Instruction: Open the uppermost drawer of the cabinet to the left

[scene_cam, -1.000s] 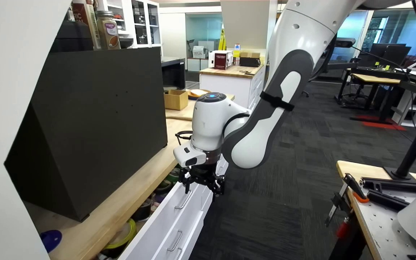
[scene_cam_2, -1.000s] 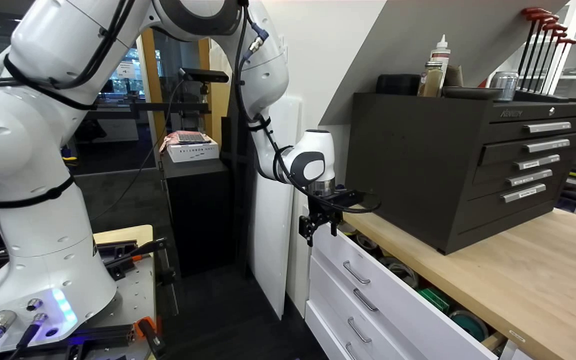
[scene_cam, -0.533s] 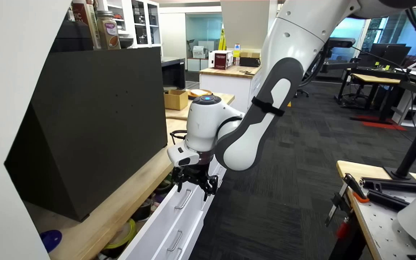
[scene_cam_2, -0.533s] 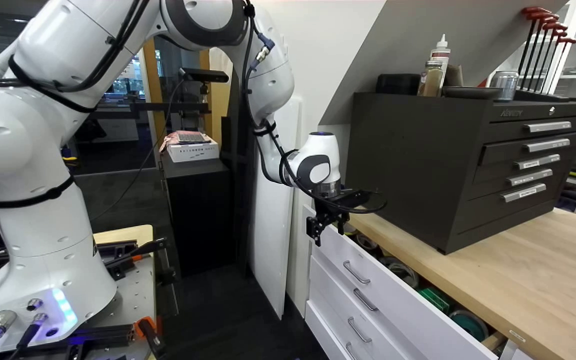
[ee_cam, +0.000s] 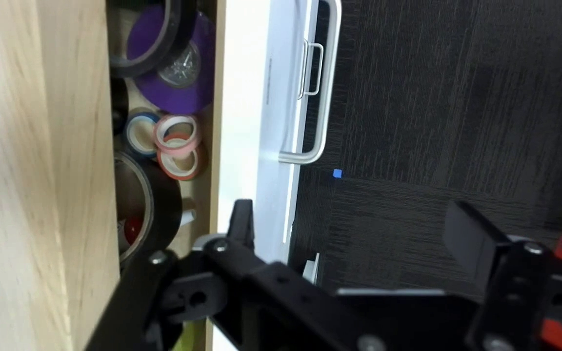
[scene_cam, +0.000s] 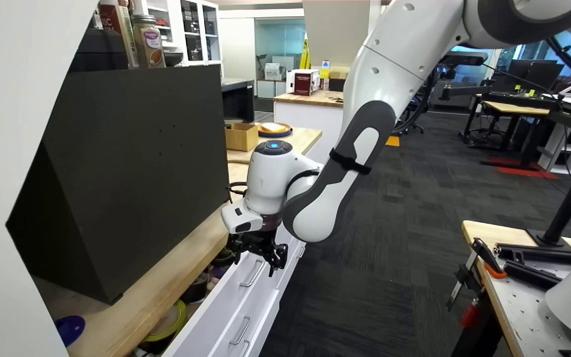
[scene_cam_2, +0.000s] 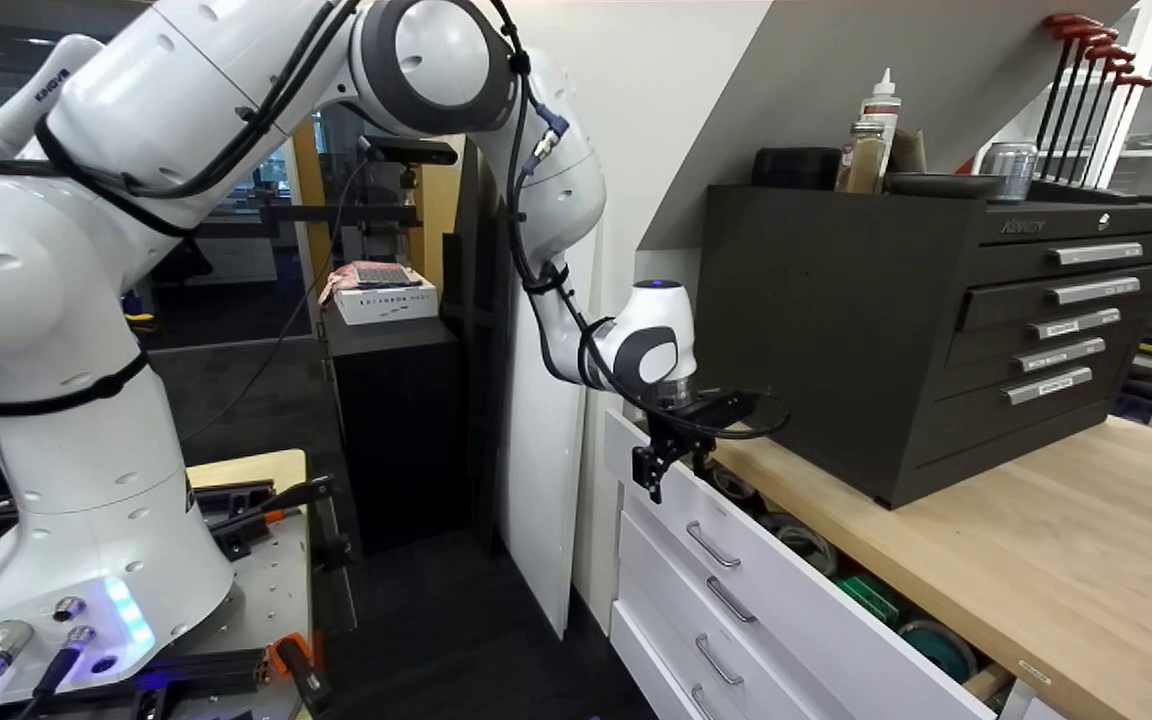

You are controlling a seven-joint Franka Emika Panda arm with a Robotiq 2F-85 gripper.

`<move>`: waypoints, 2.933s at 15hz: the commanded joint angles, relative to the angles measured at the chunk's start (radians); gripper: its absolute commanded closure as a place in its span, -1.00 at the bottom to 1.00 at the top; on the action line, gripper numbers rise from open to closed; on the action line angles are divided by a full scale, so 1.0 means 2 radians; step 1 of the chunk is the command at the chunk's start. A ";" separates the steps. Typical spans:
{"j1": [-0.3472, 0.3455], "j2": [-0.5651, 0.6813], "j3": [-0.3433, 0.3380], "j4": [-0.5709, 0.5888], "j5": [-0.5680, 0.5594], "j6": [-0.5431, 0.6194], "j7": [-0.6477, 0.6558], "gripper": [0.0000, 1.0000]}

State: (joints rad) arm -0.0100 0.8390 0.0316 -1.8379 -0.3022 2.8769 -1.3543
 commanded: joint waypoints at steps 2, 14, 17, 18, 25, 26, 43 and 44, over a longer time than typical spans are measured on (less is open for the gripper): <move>0.002 0.025 -0.003 0.033 -0.019 0.025 0.013 -1.00; -0.009 0.051 0.010 0.064 -0.014 0.021 0.007 -1.00; -0.009 0.060 0.012 0.072 -0.015 0.022 0.005 -1.00; -0.008 0.061 0.012 0.075 -0.016 0.022 0.005 -1.00; -0.011 0.065 0.015 0.082 -0.017 0.025 0.002 0.19; -0.012 0.065 0.016 0.083 -0.016 0.026 0.001 0.33; -0.021 0.028 0.019 0.003 -0.022 0.062 0.005 0.81; -0.022 0.019 0.017 -0.016 -0.024 0.074 0.007 0.81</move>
State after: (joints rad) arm -0.0315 0.9373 0.0587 -1.7307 -0.3130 2.9511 -1.3518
